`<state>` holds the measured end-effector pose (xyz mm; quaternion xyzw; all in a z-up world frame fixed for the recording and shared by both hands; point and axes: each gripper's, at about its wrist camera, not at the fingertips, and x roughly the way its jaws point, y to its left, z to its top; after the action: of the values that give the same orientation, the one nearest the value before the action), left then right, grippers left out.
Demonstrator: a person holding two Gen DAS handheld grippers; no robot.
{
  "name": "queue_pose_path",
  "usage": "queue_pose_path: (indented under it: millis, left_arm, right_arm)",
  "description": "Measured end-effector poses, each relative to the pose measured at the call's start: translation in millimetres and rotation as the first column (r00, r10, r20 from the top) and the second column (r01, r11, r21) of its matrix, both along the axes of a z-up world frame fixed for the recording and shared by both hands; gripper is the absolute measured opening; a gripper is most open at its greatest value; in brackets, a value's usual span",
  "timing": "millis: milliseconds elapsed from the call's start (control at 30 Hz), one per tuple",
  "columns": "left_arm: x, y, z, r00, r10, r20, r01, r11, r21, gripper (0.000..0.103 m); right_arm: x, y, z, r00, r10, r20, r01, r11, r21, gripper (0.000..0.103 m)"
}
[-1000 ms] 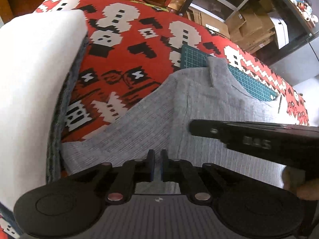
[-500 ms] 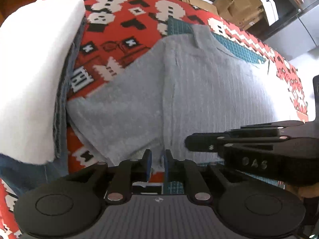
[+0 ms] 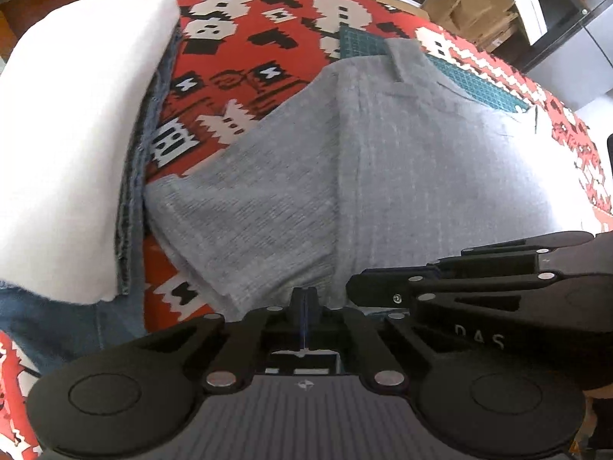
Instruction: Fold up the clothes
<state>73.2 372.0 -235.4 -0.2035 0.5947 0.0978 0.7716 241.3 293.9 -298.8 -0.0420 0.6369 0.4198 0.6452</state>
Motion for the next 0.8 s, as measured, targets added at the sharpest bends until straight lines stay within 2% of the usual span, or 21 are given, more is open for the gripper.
queue_pose_path:
  millis: [167,367,633,800]
  left_arm:
    - [-8,8,0,0.999,0.025,-0.02,-0.025,1.0,-0.012,0.0]
    - [-14,8,10,0.999,0.024,-0.021,-0.025,0.999,-0.024,0.003]
    - [-1,-10,28,0.998,-0.057,0.006,0.057,0.998,0.002,0.01]
    - [15,-32,33,0.992,-0.119,0.028,0.119,0.993,0.013,0.018]
  right_arm:
    - [-4,5,-1,1.0,0.003,0.006,-0.003,1.0,-0.007,0.005]
    - [-5,-6,12,1.0,-0.016,0.016,0.017,1.0,-0.014,0.006]
    - [5,-54,35,0.994,-0.074,0.083,0.079,0.994,-0.068,0.007]
    - [16,-108,45,0.972,-0.191,0.135,0.207,0.971,-0.118,0.007]
